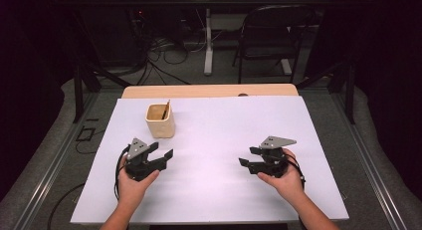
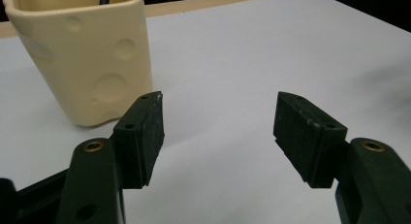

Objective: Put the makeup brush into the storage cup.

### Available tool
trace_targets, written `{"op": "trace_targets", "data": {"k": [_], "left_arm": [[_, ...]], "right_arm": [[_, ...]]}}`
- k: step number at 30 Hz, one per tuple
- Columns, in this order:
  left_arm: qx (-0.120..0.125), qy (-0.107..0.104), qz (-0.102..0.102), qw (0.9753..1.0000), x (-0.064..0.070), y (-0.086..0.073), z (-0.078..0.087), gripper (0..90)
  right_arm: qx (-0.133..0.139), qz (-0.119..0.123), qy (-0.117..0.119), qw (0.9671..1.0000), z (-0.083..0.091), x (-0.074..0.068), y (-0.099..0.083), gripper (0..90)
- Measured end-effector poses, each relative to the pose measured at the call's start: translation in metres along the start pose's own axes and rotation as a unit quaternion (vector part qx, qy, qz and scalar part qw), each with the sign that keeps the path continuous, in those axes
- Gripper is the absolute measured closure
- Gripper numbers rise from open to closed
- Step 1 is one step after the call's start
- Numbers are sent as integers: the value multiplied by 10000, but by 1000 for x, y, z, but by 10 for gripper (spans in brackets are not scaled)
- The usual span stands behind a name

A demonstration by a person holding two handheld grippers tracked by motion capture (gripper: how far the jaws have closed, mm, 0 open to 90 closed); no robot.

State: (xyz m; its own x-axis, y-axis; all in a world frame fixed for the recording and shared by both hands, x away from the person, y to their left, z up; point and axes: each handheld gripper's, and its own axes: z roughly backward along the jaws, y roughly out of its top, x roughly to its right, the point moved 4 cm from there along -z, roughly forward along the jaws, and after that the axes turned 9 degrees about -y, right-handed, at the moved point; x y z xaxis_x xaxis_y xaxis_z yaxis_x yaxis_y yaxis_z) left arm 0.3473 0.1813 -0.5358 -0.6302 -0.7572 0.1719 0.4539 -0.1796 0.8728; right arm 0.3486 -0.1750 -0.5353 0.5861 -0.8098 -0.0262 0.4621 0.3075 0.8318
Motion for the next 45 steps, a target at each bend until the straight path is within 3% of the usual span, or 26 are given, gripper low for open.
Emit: {"op": "trace_targets", "data": {"k": [6,14,21,45], "left_arm": [[-50,27,18,10000,-2,-6,2,358],[-168,29,103,9998,-3,-17,-4,358],[-291,62,37,9996,-3,-23,-6,358],[-314,140,260,9991,-11,-28,-7,356]], "right_arm": [[-59,-42,-106,9999,6,9,-11,388],[-125,-129,-118,9998,5,11,-19,388],[-192,-25,-239,9995,2,15,-27,388],[-254,-84,-182,9995,-9,16,-36,386]]}}
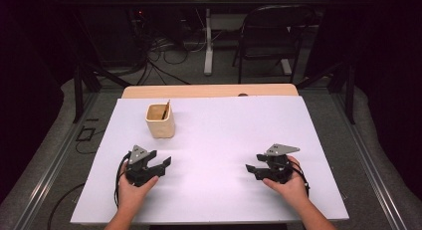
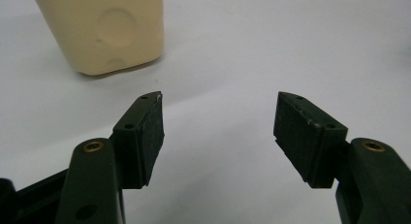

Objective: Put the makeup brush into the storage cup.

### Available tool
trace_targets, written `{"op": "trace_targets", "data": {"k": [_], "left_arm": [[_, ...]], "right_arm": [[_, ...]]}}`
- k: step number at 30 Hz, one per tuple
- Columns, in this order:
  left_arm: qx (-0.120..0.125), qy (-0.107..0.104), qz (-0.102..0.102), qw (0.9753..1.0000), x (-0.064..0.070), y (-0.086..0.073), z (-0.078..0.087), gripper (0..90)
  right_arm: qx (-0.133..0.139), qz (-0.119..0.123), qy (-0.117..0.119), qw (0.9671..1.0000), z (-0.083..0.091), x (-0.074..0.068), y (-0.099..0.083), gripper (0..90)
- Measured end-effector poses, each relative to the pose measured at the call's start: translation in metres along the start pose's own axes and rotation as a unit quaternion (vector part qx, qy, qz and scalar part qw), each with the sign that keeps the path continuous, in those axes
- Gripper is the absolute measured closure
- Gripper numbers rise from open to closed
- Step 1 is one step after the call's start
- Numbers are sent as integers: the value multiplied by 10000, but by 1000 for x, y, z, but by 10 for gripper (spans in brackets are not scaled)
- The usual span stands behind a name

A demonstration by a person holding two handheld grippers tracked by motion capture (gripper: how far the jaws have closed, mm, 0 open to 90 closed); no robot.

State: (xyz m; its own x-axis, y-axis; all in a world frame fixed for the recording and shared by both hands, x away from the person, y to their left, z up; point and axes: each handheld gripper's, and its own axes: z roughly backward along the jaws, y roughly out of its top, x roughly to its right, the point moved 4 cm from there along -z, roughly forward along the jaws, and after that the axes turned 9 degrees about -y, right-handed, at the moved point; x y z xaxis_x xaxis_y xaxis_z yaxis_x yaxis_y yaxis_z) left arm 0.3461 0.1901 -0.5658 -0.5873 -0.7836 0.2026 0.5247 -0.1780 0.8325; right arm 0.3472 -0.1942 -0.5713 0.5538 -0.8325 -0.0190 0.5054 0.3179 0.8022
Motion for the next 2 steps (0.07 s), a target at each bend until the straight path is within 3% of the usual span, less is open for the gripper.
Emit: {"op": "trace_targets", "data": {"k": [2], "left_arm": [[-2,-7,14,10000,0,0,0,356]], "right_arm": [[-12,-7,7,10000,0,0,0,386]]}}
